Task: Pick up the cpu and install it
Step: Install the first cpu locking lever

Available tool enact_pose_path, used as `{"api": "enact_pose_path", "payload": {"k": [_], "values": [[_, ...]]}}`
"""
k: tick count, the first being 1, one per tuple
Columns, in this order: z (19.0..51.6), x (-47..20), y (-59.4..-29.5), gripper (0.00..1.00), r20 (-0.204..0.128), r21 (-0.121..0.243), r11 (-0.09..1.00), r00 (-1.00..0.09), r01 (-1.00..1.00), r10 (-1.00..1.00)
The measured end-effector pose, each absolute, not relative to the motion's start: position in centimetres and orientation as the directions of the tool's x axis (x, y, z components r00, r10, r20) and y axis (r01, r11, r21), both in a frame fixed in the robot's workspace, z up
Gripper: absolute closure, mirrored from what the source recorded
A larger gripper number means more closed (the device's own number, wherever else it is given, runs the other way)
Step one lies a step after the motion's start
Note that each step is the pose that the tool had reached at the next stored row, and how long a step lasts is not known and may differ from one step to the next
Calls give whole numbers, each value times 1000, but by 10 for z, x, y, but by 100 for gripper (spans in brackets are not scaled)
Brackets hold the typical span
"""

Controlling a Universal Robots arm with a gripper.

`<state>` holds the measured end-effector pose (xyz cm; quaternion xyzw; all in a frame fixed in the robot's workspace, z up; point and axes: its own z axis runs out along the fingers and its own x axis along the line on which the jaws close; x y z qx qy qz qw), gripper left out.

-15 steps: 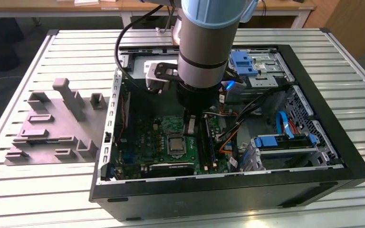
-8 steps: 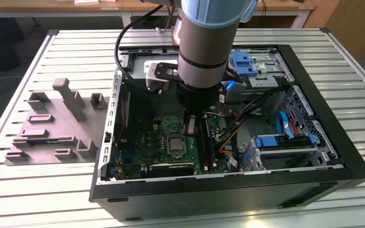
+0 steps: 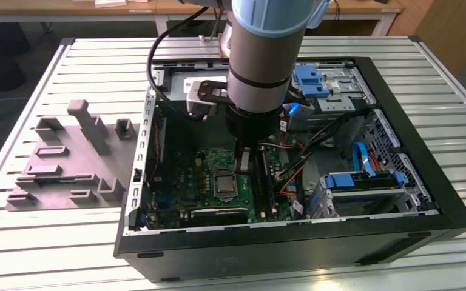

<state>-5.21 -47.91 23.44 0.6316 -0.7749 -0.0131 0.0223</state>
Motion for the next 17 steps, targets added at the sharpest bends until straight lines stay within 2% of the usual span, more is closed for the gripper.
{"api": "enact_pose_path", "payload": {"k": [17], "values": [[225,-52,-485,89,17,49,109,-109,-993,-994]]}}
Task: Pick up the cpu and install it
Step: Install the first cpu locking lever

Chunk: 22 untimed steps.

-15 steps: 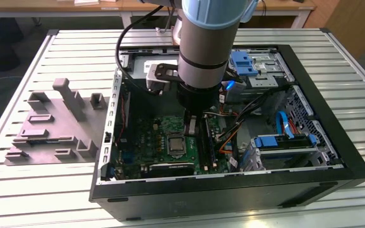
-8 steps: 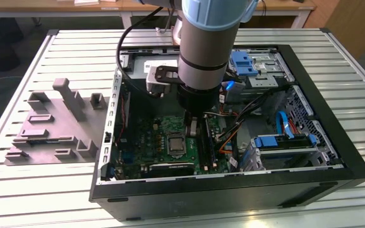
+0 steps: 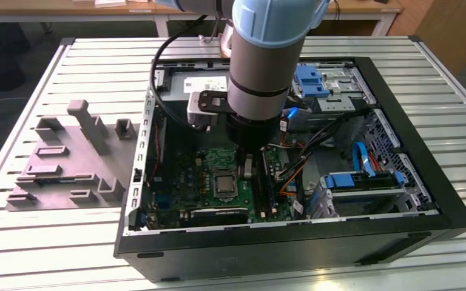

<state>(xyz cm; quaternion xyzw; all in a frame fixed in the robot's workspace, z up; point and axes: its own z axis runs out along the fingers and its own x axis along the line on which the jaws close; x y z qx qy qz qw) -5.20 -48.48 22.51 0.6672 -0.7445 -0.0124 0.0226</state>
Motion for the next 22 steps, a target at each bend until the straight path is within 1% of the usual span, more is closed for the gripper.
{"api": "enact_pose_path", "payload": {"k": [12,22], "values": [[220,-52,-493,89,17,48,69,-68,-996,-998],[212,-53,-496,89,17,43,15,-14,-999,-1000]]}}
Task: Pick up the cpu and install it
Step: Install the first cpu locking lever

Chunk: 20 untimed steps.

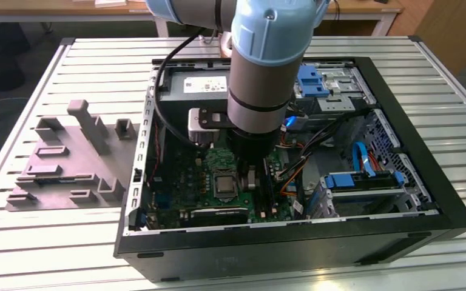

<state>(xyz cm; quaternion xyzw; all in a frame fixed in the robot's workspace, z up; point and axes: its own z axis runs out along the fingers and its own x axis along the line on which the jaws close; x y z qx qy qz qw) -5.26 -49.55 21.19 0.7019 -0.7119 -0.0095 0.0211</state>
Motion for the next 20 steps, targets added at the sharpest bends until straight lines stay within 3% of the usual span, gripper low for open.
{"api": "enact_pose_path", "payload": {"k": [20], "values": [[199,-57,-497,89,17,19,-7,7,-1000,-1000]]}}
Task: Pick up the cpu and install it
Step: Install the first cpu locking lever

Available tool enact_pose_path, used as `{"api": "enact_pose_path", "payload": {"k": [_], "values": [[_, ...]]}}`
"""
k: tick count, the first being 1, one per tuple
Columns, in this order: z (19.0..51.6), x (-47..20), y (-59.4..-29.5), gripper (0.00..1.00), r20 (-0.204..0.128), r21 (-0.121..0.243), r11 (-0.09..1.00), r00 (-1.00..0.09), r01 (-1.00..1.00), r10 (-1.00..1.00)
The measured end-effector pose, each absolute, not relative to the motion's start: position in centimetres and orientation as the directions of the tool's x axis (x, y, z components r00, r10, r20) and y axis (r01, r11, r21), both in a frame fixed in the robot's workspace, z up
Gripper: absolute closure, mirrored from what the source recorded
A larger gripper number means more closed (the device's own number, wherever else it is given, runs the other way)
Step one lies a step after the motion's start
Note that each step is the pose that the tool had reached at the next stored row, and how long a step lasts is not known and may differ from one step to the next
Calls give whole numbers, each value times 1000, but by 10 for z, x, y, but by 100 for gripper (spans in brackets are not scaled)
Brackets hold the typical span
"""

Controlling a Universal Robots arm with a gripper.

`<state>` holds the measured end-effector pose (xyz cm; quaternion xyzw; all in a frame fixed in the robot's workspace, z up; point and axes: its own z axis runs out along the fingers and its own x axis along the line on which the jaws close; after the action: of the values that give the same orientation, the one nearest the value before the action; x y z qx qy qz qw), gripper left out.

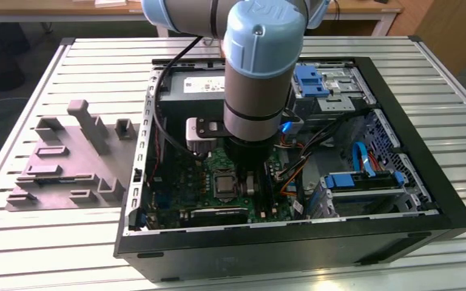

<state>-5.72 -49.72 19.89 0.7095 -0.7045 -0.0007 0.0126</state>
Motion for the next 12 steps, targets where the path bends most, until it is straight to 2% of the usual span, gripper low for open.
{"api": "enact_pose_path", "payload": {"k": [12], "values": [[193,-57,-498,89,17,19,-14,15,-1000,-1000]]}}
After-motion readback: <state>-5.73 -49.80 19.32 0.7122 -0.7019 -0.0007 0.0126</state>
